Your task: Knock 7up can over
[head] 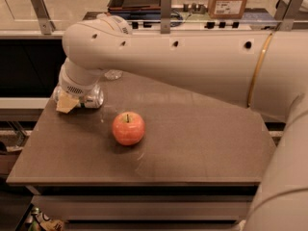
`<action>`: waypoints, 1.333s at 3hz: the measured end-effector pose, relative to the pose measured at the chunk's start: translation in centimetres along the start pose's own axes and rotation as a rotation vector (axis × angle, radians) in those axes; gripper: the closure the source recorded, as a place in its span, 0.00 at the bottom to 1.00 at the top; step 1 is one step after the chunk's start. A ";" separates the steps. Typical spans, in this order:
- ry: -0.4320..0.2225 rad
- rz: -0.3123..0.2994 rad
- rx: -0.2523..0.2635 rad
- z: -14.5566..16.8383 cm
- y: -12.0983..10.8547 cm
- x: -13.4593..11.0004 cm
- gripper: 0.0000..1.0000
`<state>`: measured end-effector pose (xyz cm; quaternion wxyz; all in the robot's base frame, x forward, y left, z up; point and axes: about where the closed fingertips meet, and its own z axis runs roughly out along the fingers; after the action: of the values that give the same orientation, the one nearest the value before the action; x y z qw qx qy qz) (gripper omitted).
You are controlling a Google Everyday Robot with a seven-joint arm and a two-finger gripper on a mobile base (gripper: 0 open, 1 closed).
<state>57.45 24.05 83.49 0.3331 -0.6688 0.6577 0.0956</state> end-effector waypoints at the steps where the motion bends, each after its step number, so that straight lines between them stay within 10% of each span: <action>1: 0.000 0.000 0.000 0.0 0.0 0.0 0.58; 4: -0.003 -0.005 0.002 -0.3 0.1 -0.2 0.00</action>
Offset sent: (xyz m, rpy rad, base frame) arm 0.0000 0.0000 0.0001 0.0000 -0.0001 0.0000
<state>57.21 24.08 83.81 0.3349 -0.6699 0.6558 0.0949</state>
